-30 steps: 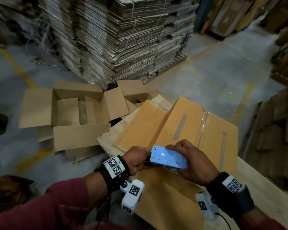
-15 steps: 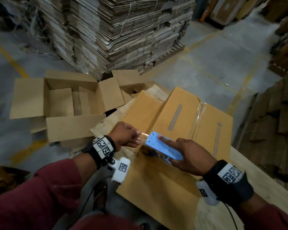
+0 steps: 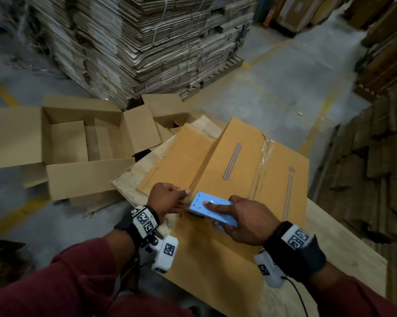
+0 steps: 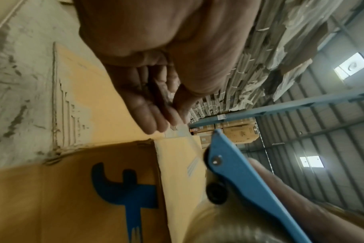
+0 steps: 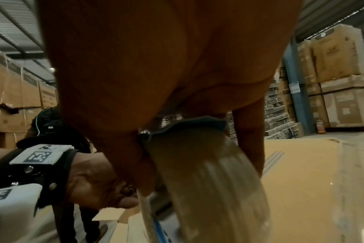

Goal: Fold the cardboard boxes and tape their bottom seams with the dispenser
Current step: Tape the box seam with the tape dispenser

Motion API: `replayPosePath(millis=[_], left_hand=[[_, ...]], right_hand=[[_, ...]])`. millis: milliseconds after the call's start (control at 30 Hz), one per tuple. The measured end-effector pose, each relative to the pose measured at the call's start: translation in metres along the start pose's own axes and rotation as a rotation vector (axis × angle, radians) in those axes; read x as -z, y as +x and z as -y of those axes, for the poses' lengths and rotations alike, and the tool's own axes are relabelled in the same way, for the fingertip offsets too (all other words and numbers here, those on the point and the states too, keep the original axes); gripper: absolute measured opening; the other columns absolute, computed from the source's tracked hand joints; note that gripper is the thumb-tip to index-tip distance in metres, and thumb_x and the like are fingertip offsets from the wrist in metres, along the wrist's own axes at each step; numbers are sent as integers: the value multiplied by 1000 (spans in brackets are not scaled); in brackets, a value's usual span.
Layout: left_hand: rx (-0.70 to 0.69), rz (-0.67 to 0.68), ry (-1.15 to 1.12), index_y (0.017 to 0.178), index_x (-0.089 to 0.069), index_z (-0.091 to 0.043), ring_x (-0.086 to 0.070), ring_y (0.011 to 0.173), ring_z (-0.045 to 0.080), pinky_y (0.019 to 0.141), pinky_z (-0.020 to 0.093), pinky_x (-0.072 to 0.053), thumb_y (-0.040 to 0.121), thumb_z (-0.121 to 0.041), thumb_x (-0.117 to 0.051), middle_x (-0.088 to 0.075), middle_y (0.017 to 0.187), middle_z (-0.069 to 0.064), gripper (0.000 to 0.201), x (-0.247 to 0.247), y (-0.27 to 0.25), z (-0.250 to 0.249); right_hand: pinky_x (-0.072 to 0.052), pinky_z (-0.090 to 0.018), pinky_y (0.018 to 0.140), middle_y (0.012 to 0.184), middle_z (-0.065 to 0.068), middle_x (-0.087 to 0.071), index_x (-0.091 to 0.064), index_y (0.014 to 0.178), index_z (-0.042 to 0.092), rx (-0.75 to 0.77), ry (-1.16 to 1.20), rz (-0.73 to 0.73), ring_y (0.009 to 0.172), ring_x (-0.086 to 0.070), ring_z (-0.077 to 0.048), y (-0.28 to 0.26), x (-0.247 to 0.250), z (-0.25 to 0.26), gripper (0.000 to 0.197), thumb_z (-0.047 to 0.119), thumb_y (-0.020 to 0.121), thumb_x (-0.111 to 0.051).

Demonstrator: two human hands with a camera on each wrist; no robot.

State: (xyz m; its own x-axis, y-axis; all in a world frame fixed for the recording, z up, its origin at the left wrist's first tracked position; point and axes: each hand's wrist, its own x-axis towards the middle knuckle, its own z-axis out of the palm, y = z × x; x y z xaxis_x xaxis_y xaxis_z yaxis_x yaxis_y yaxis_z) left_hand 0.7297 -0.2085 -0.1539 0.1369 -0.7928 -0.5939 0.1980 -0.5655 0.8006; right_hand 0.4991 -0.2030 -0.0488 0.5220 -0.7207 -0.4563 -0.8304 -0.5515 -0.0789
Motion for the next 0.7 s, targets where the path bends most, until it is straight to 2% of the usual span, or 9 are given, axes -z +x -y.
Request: replayPosePath(millis=[100, 167, 267, 400, 500, 567, 633, 700], left_hand=[[-39, -74, -31, 85, -64, 6, -66, 51, 24, 59, 40, -64, 85, -7, -84, -68, 62, 20, 23, 4, 6, 1], [-16, -46, -59, 84, -65, 5, -68, 55, 26, 61, 41, -64, 84, -7, -85, -69, 64, 20, 23, 6, 8, 0], [8, -1, -64, 84, -65, 2, -68, 55, 24, 59, 39, -64, 84, -7, -85, -69, 63, 16, 21, 4, 10, -1], [6, 8, -48, 81, -64, 0, -70, 58, 25, 58, 39, -64, 84, -7, -84, -70, 68, 17, 21, -4, 14, 0], [19, -12, -35, 79, -63, -2, -69, 57, 25, 60, 42, -65, 84, -6, -84, -70, 68, 16, 22, -3, 17, 3], [24, -19, -14, 80, -65, 0, -68, 57, 26, 58, 40, -64, 84, -6, -84, -69, 72, 20, 21, -1, 18, 6], [33, -30, -15, 81, -66, 4, -68, 59, 28, 57, 37, -63, 85, -4, -83, -69, 73, 23, 19, 2, 18, 9], [30, -40, -15, 83, -67, 5, -68, 60, 28, 56, 34, -62, 86, -4, -82, -69, 73, 24, 18, 3, 20, 10]], right_hand=[[-40, -33, 65, 97, 9, -34, -5, 147, 71, 12, 2, -11, 79, -45, -18, 1, -5, -4, 63, 60, 98, -43], [-37, -33, 66, 95, 10, -37, -4, 142, 77, 23, 45, 7, 80, -44, -16, -3, -4, -12, 64, 60, 97, -46], [-40, -34, 68, 98, 9, -45, -1, 136, 82, 27, 55, 30, 81, -46, -16, -12, -3, -24, 64, 62, 96, -47], [-38, -34, 66, 101, 8, -43, 1, 142, 77, -14, -21, 47, 80, -41, -15, -20, 3, -30, 66, 63, 97, -45], [-38, -34, 66, 102, 8, -43, -1, 143, 75, -37, -46, 70, 87, -51, -19, -17, 2, -25, 68, 61, 96, -47], [-42, -35, 68, 102, 8, -44, -4, 143, 76, -41, -46, 73, 94, -56, -21, -14, -1, -23, 68, 60, 95, -49], [-47, -36, 69, 105, 6, -49, -6, 144, 75, -38, -41, 84, 93, -58, -22, -11, -4, -22, 69, 59, 94, -50], [-45, -34, 67, 106, 5, -51, -8, 145, 73, -39, -55, 87, 90, -58, -22, -10, -5, -21, 69, 58, 93, -51]])
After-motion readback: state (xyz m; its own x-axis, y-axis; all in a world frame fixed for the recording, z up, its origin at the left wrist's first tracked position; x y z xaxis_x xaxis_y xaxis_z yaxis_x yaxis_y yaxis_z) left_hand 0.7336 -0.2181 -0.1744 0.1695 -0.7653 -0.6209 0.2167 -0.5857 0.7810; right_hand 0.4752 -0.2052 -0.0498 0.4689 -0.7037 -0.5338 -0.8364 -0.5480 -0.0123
